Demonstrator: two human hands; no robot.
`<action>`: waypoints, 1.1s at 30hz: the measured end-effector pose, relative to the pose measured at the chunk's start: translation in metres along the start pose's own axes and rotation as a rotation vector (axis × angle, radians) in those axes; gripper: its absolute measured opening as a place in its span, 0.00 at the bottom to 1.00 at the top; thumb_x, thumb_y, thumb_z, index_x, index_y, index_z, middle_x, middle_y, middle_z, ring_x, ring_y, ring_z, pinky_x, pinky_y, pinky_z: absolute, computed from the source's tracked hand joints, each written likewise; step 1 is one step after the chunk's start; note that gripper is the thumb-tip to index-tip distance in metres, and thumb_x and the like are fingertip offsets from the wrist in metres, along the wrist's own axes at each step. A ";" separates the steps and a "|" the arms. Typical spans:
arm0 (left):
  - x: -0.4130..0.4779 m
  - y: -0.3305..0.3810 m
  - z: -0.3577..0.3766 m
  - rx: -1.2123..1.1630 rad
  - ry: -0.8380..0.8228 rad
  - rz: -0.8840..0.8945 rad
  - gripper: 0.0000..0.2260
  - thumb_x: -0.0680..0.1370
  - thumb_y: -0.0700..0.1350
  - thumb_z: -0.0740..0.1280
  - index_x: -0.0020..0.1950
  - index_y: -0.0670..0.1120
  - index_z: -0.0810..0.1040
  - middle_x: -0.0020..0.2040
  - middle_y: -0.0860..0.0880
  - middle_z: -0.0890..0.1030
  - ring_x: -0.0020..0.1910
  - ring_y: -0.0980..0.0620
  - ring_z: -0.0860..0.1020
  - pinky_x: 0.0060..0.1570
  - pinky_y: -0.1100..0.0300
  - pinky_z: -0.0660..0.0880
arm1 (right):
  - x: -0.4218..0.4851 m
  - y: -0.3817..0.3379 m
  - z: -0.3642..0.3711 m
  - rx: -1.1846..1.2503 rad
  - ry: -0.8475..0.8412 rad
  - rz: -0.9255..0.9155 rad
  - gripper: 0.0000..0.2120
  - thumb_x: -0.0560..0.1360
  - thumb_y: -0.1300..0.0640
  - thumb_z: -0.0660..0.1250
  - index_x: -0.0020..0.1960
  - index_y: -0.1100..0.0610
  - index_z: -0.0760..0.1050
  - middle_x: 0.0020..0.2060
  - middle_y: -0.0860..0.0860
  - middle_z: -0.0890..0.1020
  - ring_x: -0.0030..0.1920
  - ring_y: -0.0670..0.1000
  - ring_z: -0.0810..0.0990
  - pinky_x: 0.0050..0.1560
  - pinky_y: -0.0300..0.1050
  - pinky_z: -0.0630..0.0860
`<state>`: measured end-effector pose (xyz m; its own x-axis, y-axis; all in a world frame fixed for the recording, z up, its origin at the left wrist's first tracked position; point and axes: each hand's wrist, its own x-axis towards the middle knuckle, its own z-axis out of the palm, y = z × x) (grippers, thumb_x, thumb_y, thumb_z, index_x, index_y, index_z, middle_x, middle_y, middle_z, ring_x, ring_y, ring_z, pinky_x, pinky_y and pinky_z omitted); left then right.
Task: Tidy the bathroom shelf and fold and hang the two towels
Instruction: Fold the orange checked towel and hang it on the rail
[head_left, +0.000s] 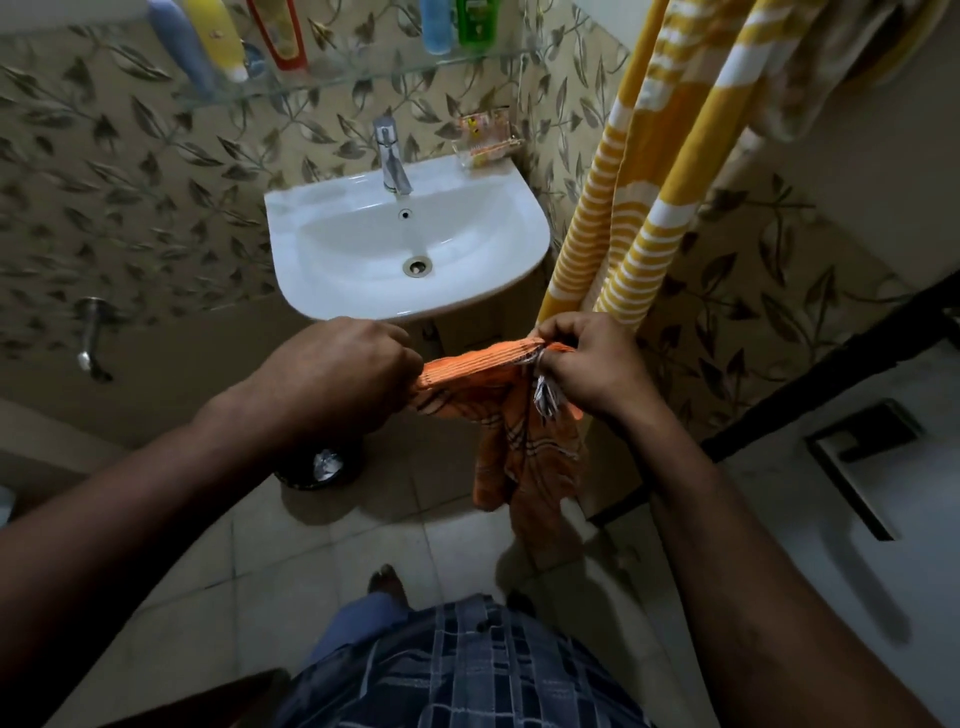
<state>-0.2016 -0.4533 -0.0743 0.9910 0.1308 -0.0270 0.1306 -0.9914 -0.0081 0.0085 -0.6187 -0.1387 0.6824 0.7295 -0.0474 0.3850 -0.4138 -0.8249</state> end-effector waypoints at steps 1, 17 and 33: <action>-0.001 0.000 0.002 -0.044 0.031 -0.024 0.10 0.76 0.46 0.72 0.38 0.51 0.74 0.38 0.52 0.74 0.32 0.46 0.75 0.31 0.51 0.75 | 0.001 0.001 0.000 0.002 0.016 0.010 0.13 0.68 0.63 0.71 0.35 0.44 0.82 0.37 0.45 0.87 0.42 0.47 0.85 0.45 0.45 0.81; 0.005 -0.055 0.061 -1.170 0.404 -0.972 0.06 0.65 0.49 0.73 0.32 0.47 0.81 0.32 0.45 0.83 0.36 0.43 0.84 0.44 0.35 0.84 | 0.009 0.035 0.043 -0.107 0.177 0.269 0.12 0.72 0.67 0.72 0.41 0.51 0.85 0.37 0.47 0.85 0.43 0.46 0.81 0.40 0.35 0.71; 0.006 -0.008 0.125 -0.899 0.208 -0.734 0.02 0.77 0.47 0.75 0.46 0.49 0.86 0.42 0.55 0.86 0.43 0.58 0.82 0.39 0.70 0.70 | -0.015 0.011 0.130 0.222 -0.011 0.372 0.10 0.76 0.63 0.72 0.43 0.50 0.87 0.42 0.46 0.88 0.47 0.46 0.87 0.52 0.47 0.84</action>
<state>-0.2004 -0.4440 -0.1990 0.6451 0.7503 -0.1449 0.5613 -0.3365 0.7561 -0.0783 -0.5637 -0.2200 0.7426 0.5587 -0.3693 -0.0299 -0.5232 -0.8517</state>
